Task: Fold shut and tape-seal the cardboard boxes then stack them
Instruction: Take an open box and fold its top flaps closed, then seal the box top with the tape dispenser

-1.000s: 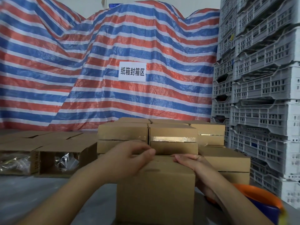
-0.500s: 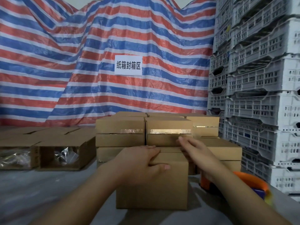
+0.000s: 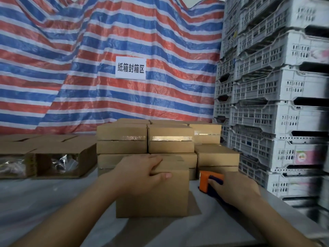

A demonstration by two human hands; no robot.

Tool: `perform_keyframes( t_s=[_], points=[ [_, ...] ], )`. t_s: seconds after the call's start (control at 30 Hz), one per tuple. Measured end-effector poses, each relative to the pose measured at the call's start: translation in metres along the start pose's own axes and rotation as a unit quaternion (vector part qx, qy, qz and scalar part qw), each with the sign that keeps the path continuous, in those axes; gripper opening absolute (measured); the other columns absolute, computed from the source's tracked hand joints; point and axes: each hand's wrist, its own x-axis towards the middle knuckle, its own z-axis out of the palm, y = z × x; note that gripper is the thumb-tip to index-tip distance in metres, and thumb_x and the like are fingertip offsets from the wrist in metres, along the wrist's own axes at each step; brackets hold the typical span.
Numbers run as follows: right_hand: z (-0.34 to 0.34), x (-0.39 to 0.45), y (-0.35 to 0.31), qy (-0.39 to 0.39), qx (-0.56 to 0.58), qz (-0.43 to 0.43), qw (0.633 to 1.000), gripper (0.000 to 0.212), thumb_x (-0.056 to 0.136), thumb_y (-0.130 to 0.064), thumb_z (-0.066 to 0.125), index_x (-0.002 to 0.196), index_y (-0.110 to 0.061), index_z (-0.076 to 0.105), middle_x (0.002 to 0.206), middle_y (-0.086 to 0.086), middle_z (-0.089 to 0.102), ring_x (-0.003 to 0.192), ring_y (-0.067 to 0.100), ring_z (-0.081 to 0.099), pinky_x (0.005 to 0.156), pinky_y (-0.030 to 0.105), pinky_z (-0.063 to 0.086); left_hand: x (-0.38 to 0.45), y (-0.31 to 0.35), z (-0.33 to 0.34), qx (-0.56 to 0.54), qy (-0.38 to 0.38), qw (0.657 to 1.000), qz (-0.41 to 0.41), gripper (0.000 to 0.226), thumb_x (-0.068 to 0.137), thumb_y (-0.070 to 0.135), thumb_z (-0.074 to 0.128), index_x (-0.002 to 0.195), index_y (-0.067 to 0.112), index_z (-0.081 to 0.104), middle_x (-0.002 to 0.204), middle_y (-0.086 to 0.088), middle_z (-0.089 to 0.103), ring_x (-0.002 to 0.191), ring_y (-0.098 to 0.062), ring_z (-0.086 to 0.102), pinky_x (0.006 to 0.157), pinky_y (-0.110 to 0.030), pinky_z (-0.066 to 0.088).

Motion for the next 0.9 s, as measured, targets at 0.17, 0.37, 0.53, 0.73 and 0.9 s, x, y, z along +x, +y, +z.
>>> perform_keyframes(
  t_s=[0.17,0.37,0.53,0.73,0.9],
  points=[
    [0.008,-0.005,0.003,0.038,-0.014,0.005,0.999,0.057,0.085,-0.081,0.035,0.09,-0.029,0.058,0.077,-0.008,0.06,0.06,0.013,0.049,0.047,0.026,0.033,-0.003,0.0,-0.004,-0.028,-0.026,0.999,-0.013,0.076,0.091,0.077,0.017,0.154,0.035,0.021,0.16,0.011,0.025,0.145,-0.013,0.028,0.114,-0.035,0.025],
    [-0.004,0.0,0.005,0.099,-0.011,0.01,0.995,0.073,0.079,-0.089,0.025,0.067,-0.023,0.054,0.06,-0.008,0.054,0.052,0.012,0.049,0.044,0.024,0.033,0.003,-0.012,-0.018,-0.314,-0.084,0.943,-0.072,0.059,0.095,0.072,0.019,0.138,0.043,0.046,0.135,0.012,0.054,0.131,-0.015,0.045,0.112,-0.042,0.028],
    [-0.069,0.027,-0.011,0.103,0.299,0.015,0.949,0.092,0.075,-0.09,0.032,0.059,-0.006,0.066,0.05,0.01,0.063,0.05,0.023,0.063,0.051,0.029,0.044,0.004,-0.016,-0.026,-0.369,-0.044,0.926,-0.07,0.04,0.104,0.051,0.028,0.107,0.024,0.058,0.101,-0.003,0.062,0.097,-0.021,0.058,0.099,-0.04,0.041],
    [-0.135,0.041,-0.066,-0.14,0.604,-0.061,0.782,0.067,0.073,-0.072,0.066,0.097,-0.01,0.076,0.09,0.017,0.077,0.076,0.03,0.073,0.081,0.042,0.058,0.001,-0.025,-0.031,-0.497,-0.037,0.859,-0.113,0.05,0.104,0.053,0.024,0.118,0.026,0.064,0.117,0.008,0.069,0.105,0.0,0.061,0.088,-0.02,0.041],
    [-0.148,0.046,-0.114,-0.273,0.599,-0.114,0.744,0.067,0.072,-0.06,0.071,0.111,-0.006,0.068,0.08,0.012,0.075,0.06,0.021,0.07,0.058,0.03,0.059,0.001,-0.032,-0.028,-0.625,0.012,0.769,-0.135,0.068,0.101,0.061,0.022,0.115,0.013,0.068,0.113,-0.001,0.073,0.11,-0.011,0.065,0.095,-0.026,0.046]
  ],
)
